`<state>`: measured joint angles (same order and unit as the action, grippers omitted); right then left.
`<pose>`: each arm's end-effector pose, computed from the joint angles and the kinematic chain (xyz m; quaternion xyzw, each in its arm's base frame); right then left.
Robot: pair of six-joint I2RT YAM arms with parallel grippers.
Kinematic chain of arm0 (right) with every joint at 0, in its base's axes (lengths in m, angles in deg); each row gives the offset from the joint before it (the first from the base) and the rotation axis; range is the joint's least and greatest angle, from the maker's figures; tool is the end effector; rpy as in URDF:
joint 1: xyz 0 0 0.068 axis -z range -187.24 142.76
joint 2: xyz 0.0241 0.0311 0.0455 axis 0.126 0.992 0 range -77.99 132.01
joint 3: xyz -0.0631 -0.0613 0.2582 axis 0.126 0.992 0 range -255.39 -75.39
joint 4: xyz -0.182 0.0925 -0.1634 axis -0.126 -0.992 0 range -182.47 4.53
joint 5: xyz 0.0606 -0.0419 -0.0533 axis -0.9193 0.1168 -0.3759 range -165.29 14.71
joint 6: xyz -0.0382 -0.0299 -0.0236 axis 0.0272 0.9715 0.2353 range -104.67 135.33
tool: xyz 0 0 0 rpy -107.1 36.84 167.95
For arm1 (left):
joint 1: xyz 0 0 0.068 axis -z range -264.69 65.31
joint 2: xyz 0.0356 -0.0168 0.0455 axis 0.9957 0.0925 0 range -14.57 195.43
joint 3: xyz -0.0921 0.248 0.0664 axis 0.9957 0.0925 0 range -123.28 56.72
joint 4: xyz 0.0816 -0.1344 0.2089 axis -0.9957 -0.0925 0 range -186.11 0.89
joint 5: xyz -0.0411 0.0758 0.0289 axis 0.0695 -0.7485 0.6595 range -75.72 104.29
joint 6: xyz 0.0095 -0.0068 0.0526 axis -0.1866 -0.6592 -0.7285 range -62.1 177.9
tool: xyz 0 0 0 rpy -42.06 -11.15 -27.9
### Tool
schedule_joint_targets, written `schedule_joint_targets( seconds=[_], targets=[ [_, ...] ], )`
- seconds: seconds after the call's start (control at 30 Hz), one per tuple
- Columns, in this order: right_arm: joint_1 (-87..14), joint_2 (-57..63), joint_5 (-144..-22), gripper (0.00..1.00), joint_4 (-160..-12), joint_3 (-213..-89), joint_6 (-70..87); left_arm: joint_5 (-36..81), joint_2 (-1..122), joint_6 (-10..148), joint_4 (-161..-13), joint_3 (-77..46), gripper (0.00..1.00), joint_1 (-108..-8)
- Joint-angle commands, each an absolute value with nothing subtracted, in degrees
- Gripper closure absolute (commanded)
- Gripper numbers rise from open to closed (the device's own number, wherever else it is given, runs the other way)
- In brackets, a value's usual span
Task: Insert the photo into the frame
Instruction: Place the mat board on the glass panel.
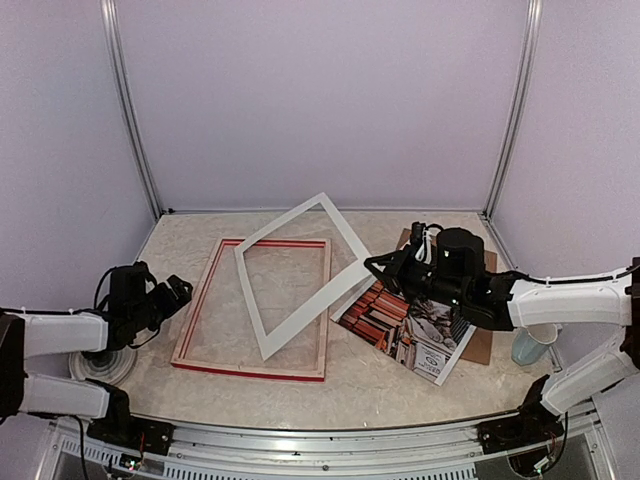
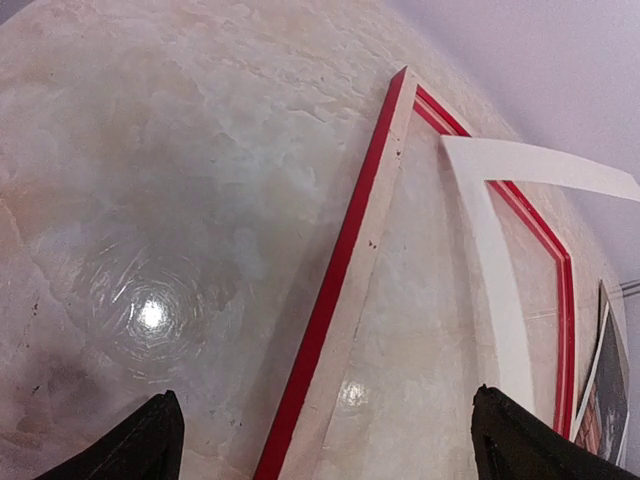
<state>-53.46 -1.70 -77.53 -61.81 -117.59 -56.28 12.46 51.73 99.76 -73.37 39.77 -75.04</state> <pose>0.2078 0.2189 0.2625 0.1567 0.7523 0.5557 0.3174 0.2076 -0.0341 0.1478 -0.2517 0.8446 -0.1926 0.4316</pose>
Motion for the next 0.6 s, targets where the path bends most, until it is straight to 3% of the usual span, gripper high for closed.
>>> schedule_joint_targets(
  seconds=[0.0, 0.57],
  targets=[
    [-57.5, -0.4, -68.6, 1.00, -62.2, -112.5, -59.2, 13.6, 50.6, 98.7, -70.2, 40.8, 0.01, -75.9],
    [-68.0, 4.9, -49.4, 1.00, -65.2, -110.0, -71.8, 15.9, 50.9, 99.2, -68.2, 42.0, 0.01, -75.9]
  ],
)
